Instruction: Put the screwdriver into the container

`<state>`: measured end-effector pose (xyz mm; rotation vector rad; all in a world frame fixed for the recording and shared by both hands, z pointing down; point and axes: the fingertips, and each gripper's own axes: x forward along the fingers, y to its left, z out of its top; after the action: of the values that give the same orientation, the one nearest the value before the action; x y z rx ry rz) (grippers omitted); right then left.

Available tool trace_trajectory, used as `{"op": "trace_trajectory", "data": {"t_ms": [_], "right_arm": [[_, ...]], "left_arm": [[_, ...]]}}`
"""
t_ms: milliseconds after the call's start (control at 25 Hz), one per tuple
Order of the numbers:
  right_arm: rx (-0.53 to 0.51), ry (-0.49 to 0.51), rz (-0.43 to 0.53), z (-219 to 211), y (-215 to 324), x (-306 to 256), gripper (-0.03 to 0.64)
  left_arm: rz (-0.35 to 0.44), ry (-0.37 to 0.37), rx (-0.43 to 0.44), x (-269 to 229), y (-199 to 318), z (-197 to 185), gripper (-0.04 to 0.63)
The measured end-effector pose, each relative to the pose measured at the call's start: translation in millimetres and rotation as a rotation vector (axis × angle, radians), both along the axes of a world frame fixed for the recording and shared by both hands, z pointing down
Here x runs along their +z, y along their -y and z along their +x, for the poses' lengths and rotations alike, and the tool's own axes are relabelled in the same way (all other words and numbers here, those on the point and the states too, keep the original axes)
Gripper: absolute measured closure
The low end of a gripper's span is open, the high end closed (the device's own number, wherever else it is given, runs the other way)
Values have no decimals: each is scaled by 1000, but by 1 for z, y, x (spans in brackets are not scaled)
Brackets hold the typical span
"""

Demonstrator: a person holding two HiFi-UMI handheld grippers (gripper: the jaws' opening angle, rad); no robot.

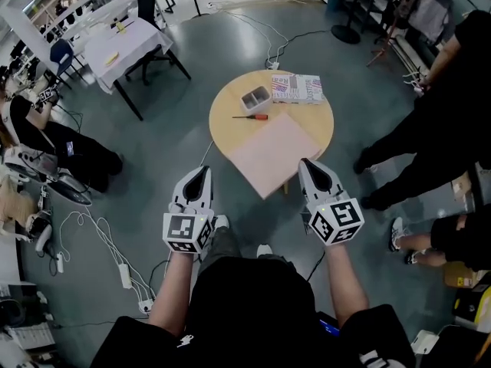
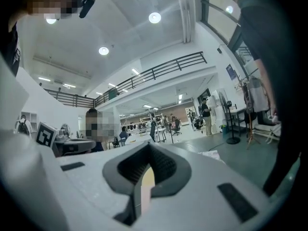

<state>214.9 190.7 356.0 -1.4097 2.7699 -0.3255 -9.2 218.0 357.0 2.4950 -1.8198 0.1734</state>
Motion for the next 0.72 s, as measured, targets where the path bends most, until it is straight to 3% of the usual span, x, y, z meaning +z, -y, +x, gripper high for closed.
{"op": "trace_trajectory", "data": {"t_ms": [240,720], "right_arm": [[24,-15,-7,-15,28,-2,615],[101,-24,-33,-60,107,-5,615]], "left_arm": [[-10,-43,35,4,38,-13,591],[-56,-48,135,14,130,-53,591]]}}
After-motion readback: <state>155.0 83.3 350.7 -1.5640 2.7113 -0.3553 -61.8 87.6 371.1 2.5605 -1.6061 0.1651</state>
